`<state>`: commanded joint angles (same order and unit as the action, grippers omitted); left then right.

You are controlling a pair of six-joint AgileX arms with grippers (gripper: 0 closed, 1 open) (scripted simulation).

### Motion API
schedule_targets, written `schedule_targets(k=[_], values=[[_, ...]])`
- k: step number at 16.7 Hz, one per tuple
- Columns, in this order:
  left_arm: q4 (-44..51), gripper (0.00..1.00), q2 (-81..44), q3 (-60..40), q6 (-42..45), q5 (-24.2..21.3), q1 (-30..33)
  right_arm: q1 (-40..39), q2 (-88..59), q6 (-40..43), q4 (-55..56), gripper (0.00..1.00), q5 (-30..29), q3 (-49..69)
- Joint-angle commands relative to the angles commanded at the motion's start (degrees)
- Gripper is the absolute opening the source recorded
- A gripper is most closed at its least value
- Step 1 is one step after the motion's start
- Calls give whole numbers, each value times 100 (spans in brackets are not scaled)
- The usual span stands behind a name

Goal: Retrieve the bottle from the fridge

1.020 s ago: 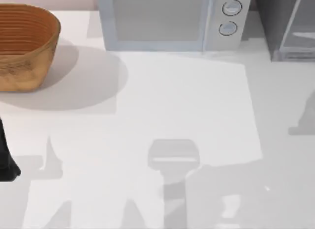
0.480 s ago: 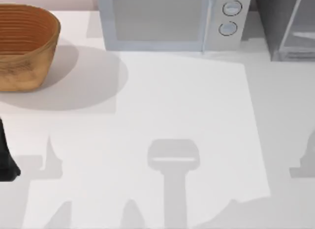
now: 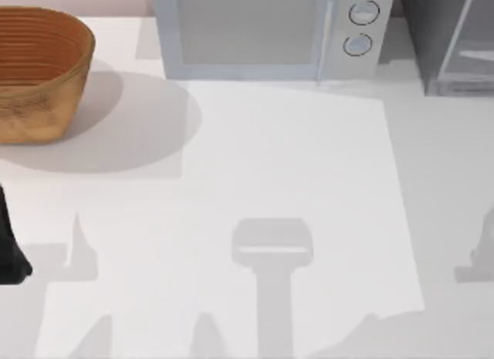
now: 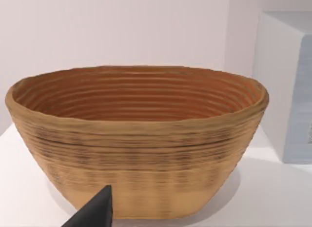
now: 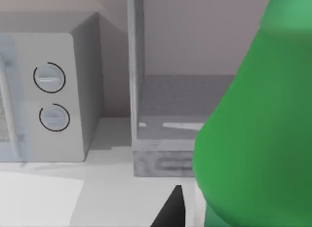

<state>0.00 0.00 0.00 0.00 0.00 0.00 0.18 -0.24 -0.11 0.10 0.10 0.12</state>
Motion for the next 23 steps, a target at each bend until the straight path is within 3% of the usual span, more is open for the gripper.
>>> schedule_targets(k=[3, 6, 18, 23], values=[[0, 100, 0, 0, 0, 0, 0, -271, -356, -20, 264, 0, -269, 129], [0, 100, 0, 0, 0, 0, 0, -879, -1260, -70, 877, 0, -894, 434], [0, 100, 0, 0, 0, 0, 0, -4553, -7297, -498, 4466, 0, -4630, 2171], [0, 100, 0, 0, 0, 0, 0, -5794, -9249, -649, 5711, 0, -5879, 2794]])
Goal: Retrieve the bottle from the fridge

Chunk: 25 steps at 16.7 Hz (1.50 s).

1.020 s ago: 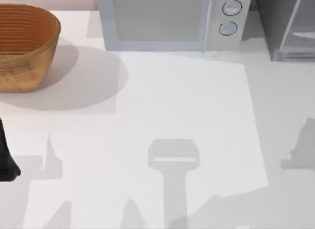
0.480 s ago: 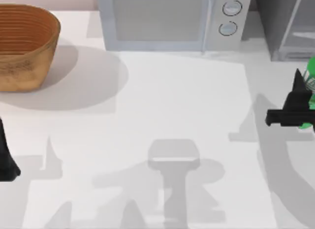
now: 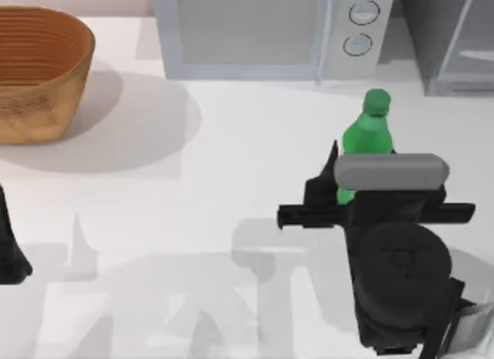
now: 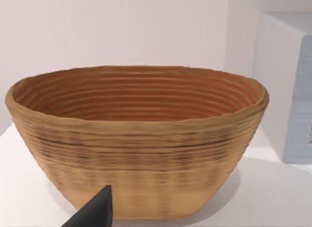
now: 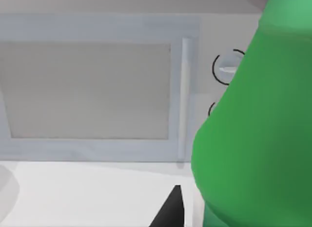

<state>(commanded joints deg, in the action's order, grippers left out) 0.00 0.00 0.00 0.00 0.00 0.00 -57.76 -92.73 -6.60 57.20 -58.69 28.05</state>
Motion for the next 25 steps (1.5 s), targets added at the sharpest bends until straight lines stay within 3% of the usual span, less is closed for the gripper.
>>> schedule_targets(k=[4, 9, 19, 24, 25], values=[[0, 100, 0, 0, 0, 0, 0, -560, -857, -62, 566, 0, -564, 286], [0, 100, 0, 0, 0, 0, 0, -640, -984, -71, 647, 0, -645, 327], [0, 100, 0, 0, 0, 0, 0, 178, -2304, 128, 1644, 0, 143, 804], [0, 100, 0, 0, 0, 0, 0, 241, -2398, 141, 1733, 0, 209, 852], [0, 100, 0, 0, 0, 0, 0, 241, -2398, 141, 1733, 8, 209, 852]])
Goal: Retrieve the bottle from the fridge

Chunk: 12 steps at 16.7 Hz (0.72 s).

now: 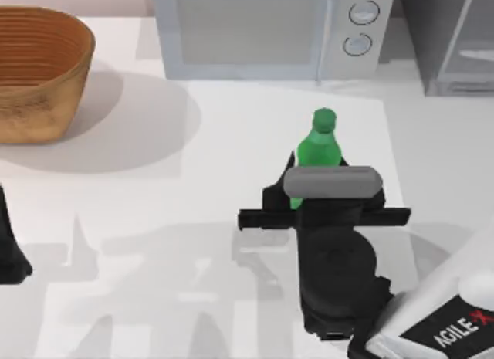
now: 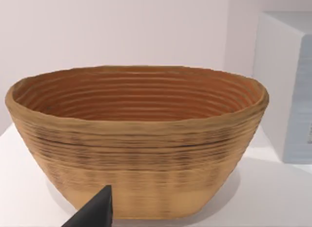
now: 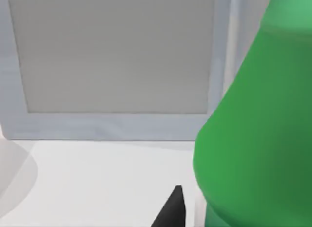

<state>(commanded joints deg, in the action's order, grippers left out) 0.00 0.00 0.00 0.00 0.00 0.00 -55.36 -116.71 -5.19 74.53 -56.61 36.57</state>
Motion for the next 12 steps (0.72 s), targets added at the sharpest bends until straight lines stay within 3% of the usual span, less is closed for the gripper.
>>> schedule_targets(k=[12], values=[[0, 100, 0, 0, 0, 0, 0, 0, 0, 0, 0, 98, 0, 0]])
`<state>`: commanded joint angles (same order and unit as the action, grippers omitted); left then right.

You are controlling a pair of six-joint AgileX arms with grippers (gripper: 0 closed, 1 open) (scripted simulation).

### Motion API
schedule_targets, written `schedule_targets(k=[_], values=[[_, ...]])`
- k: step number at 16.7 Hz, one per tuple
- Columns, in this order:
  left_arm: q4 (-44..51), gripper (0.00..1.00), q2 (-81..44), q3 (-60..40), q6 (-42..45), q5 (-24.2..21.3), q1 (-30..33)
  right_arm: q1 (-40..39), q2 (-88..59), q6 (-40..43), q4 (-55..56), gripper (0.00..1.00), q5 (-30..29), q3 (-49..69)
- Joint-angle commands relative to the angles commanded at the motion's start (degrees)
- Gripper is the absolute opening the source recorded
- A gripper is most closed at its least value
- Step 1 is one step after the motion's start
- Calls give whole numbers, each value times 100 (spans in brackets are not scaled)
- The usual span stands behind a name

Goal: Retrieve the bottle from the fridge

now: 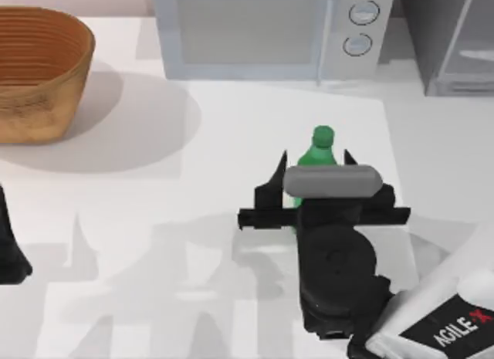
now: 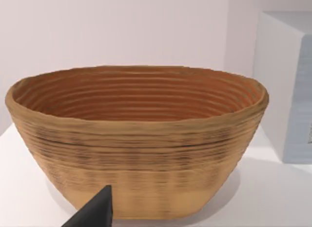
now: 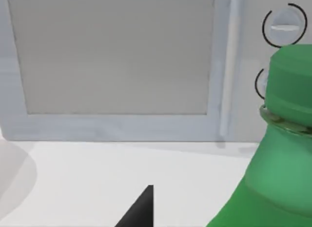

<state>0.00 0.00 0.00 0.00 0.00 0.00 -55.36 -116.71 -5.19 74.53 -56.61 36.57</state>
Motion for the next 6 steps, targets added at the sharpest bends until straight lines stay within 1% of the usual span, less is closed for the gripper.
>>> schedule_targets(k=[1, 6], values=[[0, 100, 0, 0, 0, 0, 0, 0, 0, 0, 0, 100, 0, 0], [0, 100, 0, 0, 0, 0, 0, 0, 0, 0, 0, 100, 0, 0]])
